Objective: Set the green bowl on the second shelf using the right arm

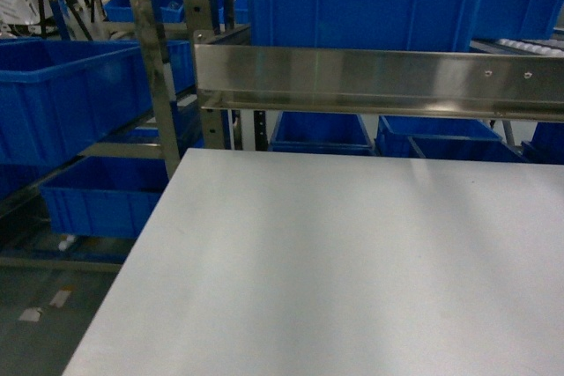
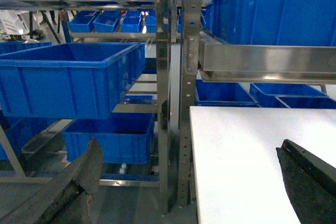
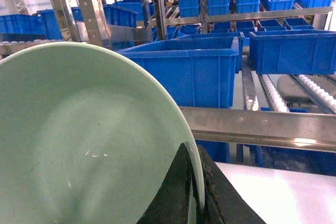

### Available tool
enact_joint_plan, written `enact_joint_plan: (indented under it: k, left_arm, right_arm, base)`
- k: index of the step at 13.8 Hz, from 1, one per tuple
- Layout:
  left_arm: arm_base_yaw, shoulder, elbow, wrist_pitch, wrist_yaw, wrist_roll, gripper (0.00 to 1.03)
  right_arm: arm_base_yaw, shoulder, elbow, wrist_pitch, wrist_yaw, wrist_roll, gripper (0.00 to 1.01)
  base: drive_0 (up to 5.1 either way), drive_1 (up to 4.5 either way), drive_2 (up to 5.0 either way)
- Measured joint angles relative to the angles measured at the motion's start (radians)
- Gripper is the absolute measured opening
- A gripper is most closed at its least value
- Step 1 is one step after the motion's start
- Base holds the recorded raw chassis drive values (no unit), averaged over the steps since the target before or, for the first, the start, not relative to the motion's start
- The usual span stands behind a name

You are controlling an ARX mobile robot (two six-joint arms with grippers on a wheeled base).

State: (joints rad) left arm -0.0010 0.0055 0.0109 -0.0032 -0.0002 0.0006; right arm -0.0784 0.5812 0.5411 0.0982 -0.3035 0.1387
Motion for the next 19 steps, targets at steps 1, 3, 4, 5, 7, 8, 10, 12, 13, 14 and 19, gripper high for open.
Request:
enact_joint_plan:
  k: [1, 3, 4, 5, 7, 8, 10, 12, 13, 14, 19]
  left_arm:
    - [0.000, 0.000, 0.000, -0.003, 0.000, 0.000, 0.98]
    - [0.000, 0.000, 0.000, -0.002, 0.000, 0.000, 0.98]
    - [0.000, 0.000, 0.000, -0.001, -0.001, 0.000, 0.98]
    - [0.000, 0.000, 0.000, -0.002, 0.000, 0.000, 0.98]
    - [0.000, 0.000, 0.000, -0.001, -0.001, 0.000, 0.98]
    - [0.000, 0.000, 0.000, 0.001, -0.001, 0.000, 0.98]
    - [0.000, 0.000, 0.000, 0.000, -0.002, 0.000, 0.98]
    - [0.000, 0.000, 0.000, -0.002, -0.001, 0.000, 0.98]
    - [0.000, 0.000, 0.000, 0.000, 0.000, 0.000, 0.98]
    - [0.000, 0.000, 0.000, 0.000, -0.001, 0.000, 0.98]
    - [0.000, 0.000, 0.000, 0.000, -0.001, 0.000, 0.98]
  right_arm:
    - [0.000, 0.000, 0.000, 0.000, 0.000, 0.000, 0.02]
    - [0.000, 0.002, 0.000, 0.001, 0.000, 0.000, 0.02]
    - [0.000, 0.004, 0.000, 0.000, 0.000, 0.000, 0.02]
    - [0.000, 0.004, 0.000, 0.001, 0.000, 0.000, 0.02]
    - [0.000, 0.004, 0.000, 0.000, 0.000, 0.000, 0.02]
    - [0.000, 0.004, 0.000, 0.000, 0.000, 0.000, 0.02]
    - [0.000, 0.005, 0.000, 0.002, 0.000, 0.000, 0.02]
    - [0.000, 0.005, 0.000, 0.001, 0.000, 0.000, 0.02]
    - [0.000, 0.006, 0.000, 0.002, 0.000, 0.000, 0.02]
    - [0.000, 0.006, 0.000, 0.001, 0.000, 0.000, 0.02]
    - [0.000, 0.005, 0.000, 0.000, 0.000, 0.000, 0.02]
  base:
    - [-4.9, 2.47, 2.5]
    - [-5.1, 2.30, 2.3]
    - [-5.0, 2.40, 2.4]
    - [-4.9, 2.43, 2.4]
    - [-5.0, 2.37, 2.4]
    - [-5.1, 2.25, 2.3]
    - [-4.9, 2.46, 2.5]
    - [-4.9, 2.51, 2.5]
    - [-5.0, 2.34, 2.3]
    - [-5.0, 2.37, 2.4]
    - [-4.9, 2.42, 2.4]
